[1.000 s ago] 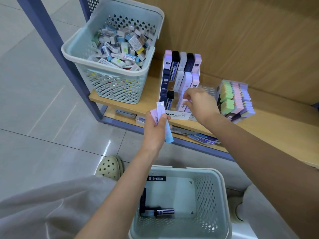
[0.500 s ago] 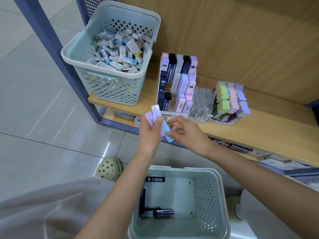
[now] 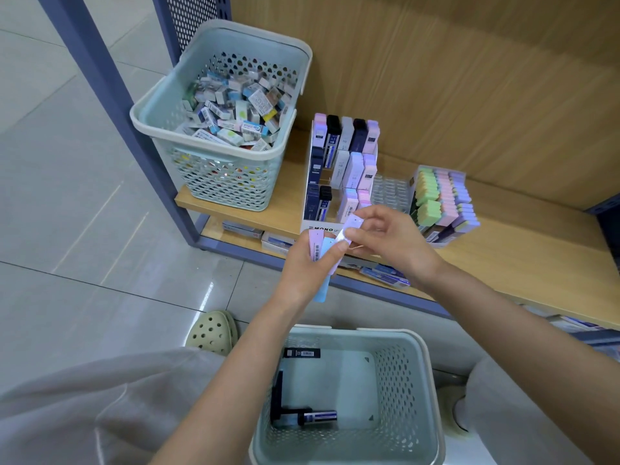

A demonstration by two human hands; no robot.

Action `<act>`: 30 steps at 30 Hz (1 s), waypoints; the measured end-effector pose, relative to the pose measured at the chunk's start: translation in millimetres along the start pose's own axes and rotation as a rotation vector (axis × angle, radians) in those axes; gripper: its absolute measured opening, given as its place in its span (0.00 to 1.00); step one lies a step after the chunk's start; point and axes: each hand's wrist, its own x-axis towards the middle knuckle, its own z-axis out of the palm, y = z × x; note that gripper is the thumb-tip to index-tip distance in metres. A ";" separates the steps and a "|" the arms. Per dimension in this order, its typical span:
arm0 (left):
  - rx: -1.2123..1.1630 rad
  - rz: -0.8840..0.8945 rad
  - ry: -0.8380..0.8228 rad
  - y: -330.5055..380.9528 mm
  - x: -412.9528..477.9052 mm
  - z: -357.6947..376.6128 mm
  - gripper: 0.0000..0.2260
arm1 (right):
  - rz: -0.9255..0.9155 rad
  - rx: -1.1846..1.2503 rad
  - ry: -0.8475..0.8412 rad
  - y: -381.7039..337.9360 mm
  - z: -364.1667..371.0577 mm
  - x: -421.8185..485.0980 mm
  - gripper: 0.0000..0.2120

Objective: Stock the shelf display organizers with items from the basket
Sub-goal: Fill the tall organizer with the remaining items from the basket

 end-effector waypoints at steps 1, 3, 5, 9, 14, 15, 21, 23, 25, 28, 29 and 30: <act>0.004 -0.019 -0.003 -0.1 -1.1 0.8 0.05 | 0.021 0.053 0.031 0.0 -2.0 -0.1 0.11; 0.004 -0.043 -0.007 -0.5 -1.8 2.0 0.07 | 0.042 0.153 0.095 0.6 -4.2 -1.9 0.09; -0.001 -0.044 0.000 0.1 -1.9 2.8 0.07 | 0.057 0.196 0.092 4.6 -3.3 -4.9 0.06; 0.045 -0.004 -0.004 -0.4 -2.0 5.6 0.06 | 0.118 0.093 -0.037 18.7 4.8 -11.3 0.11; 0.014 -0.073 0.084 -5.8 -1.7 4.4 0.05 | 0.038 0.217 0.133 4.1 -1.3 -0.3 0.10; 0.020 -0.087 0.107 -6.3 -0.8 3.6 0.06 | 0.009 0.100 0.150 0.5 -6.6 4.4 0.09; -0.140 -0.202 0.157 2.4 6.5 3.1 0.05 | -0.185 -0.796 0.116 1.2 -33.8 44.9 0.09; -0.169 -0.216 0.163 3.1 7.6 2.3 0.07 | -0.207 -0.843 0.132 2.7 -34.7 56.1 0.09; -0.152 -0.217 0.167 2.2 8.6 2.2 0.08 | -0.240 -0.886 0.125 5.1 -33.6 66.2 0.07; -0.161 -0.201 0.172 -0.5 10.6 3.6 0.06 | -0.256 -1.018 0.099 12.9 -29.3 75.8 0.13; -0.180 -0.193 0.174 -1.4 11.0 4.0 0.05 | -0.258 -1.056 0.080 15.6 -26.8 76.8 0.17; -0.189 -0.185 0.174 -2.6 11.3 4.2 0.04 | -0.265 -1.072 0.063 18.5 -24.4 77.8 0.18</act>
